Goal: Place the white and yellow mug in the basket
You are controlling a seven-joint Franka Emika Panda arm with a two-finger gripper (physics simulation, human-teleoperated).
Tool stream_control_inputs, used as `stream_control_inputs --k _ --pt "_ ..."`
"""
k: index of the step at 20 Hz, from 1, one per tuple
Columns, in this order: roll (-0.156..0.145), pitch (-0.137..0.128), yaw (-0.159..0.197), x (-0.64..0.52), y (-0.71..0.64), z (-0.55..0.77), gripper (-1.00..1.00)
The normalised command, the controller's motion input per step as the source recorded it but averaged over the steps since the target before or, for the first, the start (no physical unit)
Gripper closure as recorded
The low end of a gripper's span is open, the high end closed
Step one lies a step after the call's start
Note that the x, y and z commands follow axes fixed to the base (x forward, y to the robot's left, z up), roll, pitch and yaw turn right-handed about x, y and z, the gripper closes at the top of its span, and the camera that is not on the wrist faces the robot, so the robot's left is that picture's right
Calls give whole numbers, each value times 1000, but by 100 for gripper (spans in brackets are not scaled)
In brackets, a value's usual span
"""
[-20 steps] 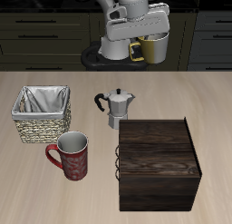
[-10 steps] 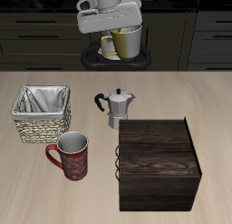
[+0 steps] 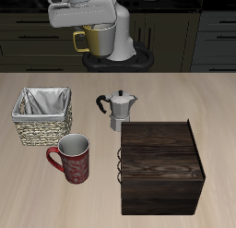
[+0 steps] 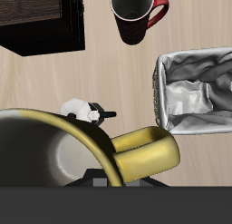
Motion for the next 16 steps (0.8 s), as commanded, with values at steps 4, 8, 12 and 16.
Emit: stream_control_inputs --k 4,8,12,16 --pt "-21 57 -33 167 -693 95 100" --pt "-13 2 21 169 -666 17 100" --pt "-80 31 -30 326 -864 -117 100" --pt "-46 -18 0 229 -533 12 100"
